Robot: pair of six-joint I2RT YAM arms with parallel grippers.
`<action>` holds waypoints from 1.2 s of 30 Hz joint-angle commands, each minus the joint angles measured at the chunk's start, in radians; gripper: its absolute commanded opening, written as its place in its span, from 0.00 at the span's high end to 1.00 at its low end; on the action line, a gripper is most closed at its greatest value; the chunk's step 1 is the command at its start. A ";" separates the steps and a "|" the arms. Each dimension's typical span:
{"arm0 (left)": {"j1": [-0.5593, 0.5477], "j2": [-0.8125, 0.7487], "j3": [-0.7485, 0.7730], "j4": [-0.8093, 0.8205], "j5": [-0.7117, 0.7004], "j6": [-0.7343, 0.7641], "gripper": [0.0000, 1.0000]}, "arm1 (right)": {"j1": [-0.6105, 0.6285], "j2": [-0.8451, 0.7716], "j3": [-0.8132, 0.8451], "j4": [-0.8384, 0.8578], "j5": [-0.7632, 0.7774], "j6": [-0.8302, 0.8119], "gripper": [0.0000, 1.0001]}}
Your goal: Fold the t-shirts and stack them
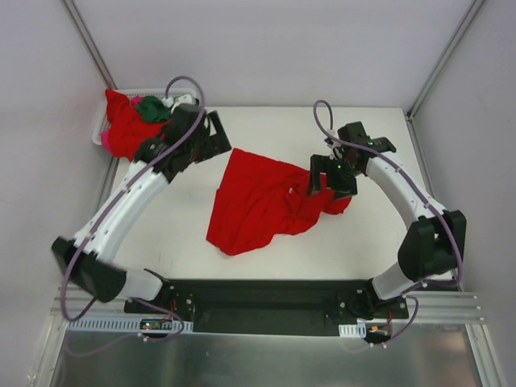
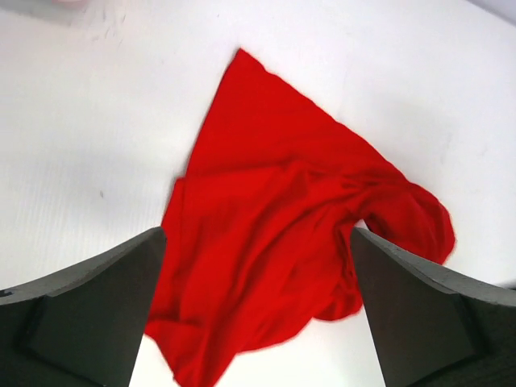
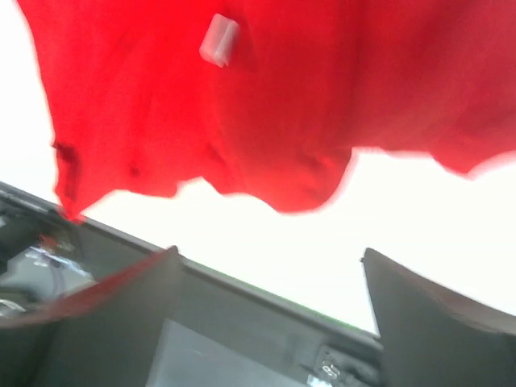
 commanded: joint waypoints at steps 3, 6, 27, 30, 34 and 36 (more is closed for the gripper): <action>0.052 0.431 0.272 0.021 0.091 0.198 0.01 | -0.120 -0.255 -0.060 -0.164 0.132 0.164 0.04; 0.081 0.632 0.487 0.029 0.143 0.203 0.04 | -0.159 -0.309 -0.139 -0.083 0.168 0.259 0.04; 0.138 1.153 0.816 0.029 0.091 0.136 0.29 | -0.279 -0.122 -0.133 0.074 0.236 0.299 0.03; 0.133 1.171 0.819 0.027 0.066 0.113 0.31 | -0.294 -0.125 -0.146 0.065 0.230 0.295 0.03; 0.113 1.217 0.856 -0.010 0.026 0.109 0.36 | -0.302 -0.144 -0.143 0.046 0.248 0.284 0.03; 0.101 1.245 0.910 -0.068 -0.006 0.114 0.41 | -0.302 -0.147 -0.139 0.037 0.251 0.282 0.03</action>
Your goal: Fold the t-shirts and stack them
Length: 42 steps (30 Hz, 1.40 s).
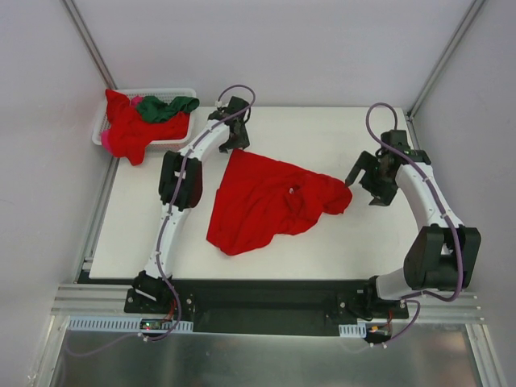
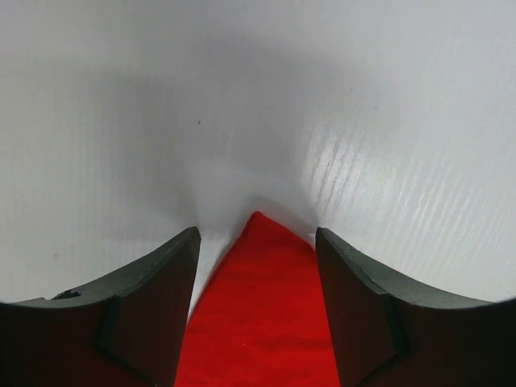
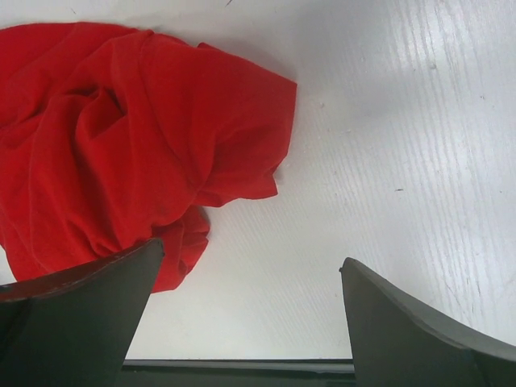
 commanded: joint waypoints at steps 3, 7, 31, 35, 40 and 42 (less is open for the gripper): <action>-0.043 0.091 0.152 -0.157 -0.092 -0.012 0.49 | -0.006 -0.021 0.036 -0.038 0.010 -0.006 0.03; -0.043 0.091 0.123 -0.183 -0.086 -0.021 0.67 | -0.006 0.002 0.020 -0.029 0.008 -0.002 0.03; -0.031 -0.473 -0.710 -0.038 -0.130 -0.119 1.00 | 0.112 0.276 -0.082 0.448 0.005 0.162 0.22; -0.015 -0.472 -0.683 -0.038 -0.115 -0.097 1.00 | 0.138 0.347 -0.036 0.431 0.023 0.171 0.43; 0.020 -0.525 -0.611 -0.041 -0.106 -0.010 1.00 | 0.138 0.243 0.095 0.299 0.189 0.064 0.99; 0.051 -0.588 -0.563 -0.042 -0.109 0.030 1.00 | 0.139 0.173 0.190 0.203 0.256 -0.049 0.99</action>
